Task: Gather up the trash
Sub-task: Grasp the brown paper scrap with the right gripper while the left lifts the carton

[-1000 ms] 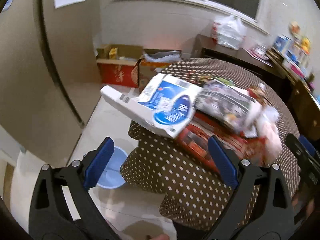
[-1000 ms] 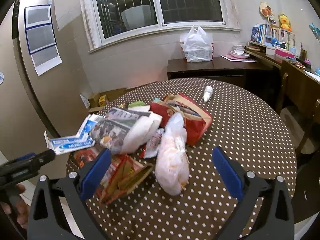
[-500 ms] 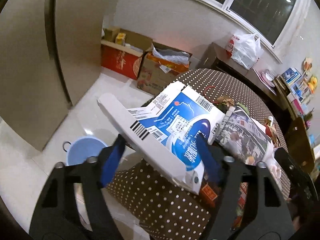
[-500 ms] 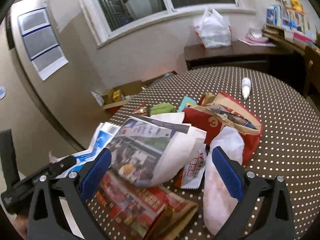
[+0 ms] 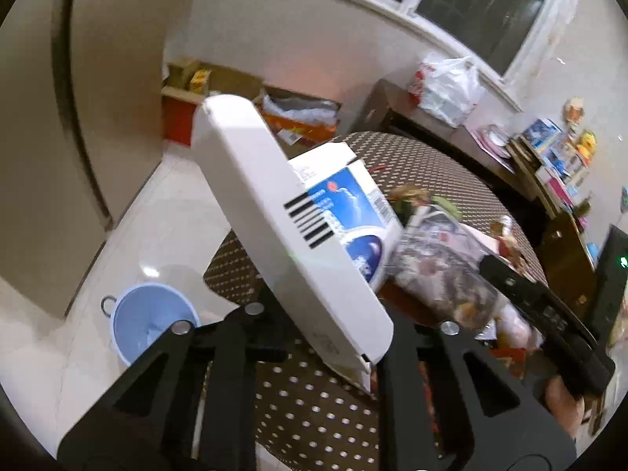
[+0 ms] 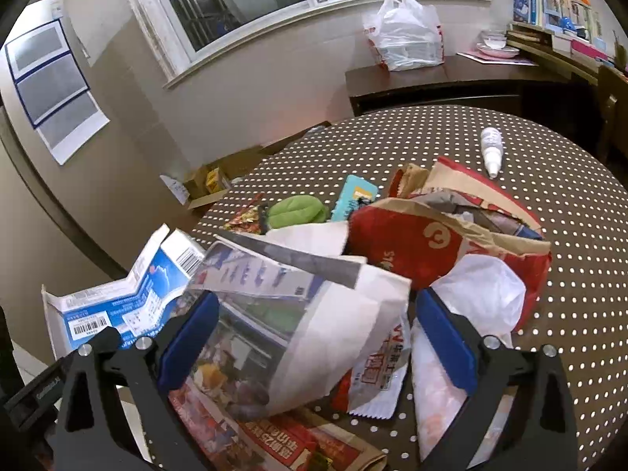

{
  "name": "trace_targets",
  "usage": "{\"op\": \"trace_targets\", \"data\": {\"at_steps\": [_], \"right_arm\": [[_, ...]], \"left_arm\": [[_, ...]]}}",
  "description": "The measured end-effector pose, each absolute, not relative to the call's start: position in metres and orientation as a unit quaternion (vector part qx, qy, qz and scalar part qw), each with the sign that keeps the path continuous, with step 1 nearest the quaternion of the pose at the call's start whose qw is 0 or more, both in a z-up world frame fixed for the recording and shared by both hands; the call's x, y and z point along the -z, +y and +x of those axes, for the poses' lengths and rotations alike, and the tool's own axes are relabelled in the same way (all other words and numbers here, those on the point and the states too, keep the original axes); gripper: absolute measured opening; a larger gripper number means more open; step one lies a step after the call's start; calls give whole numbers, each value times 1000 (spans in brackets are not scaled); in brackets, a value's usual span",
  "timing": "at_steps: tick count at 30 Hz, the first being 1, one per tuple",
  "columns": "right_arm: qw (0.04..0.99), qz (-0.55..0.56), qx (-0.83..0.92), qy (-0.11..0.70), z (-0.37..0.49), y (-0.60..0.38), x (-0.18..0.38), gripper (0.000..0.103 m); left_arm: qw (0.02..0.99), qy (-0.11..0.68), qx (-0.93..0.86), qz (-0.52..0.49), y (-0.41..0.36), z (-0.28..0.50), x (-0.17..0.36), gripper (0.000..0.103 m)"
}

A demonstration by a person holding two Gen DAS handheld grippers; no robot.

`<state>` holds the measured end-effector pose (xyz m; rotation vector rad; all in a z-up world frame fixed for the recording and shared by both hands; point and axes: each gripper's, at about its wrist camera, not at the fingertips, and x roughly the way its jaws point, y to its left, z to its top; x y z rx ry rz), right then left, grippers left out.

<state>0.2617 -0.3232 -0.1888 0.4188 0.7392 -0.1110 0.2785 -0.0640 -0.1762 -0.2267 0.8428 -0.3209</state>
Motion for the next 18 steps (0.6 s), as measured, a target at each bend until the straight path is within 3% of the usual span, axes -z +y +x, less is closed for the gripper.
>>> {"op": "trace_targets", "data": {"at_steps": [2,4,8,14,18], "right_arm": [[912,199,54,356,259,-322,186,57],[913,203,45,351,256,-323,183,51],[918,211,28,335,247,-324,171,31],[937,192,-3,292,227,-313,135,11],[948,181,-19,261,213,-304,109,7]], "left_arm": [[904,389,156,-86,-71,271,168,15],[906,383,158,-84,-72,267,165,14],[911,370,159,-92,-69,262,157,9],[923,339,156,-92,-61,247,138,5],[929,317,160,-101,-53,237,125,4]]}}
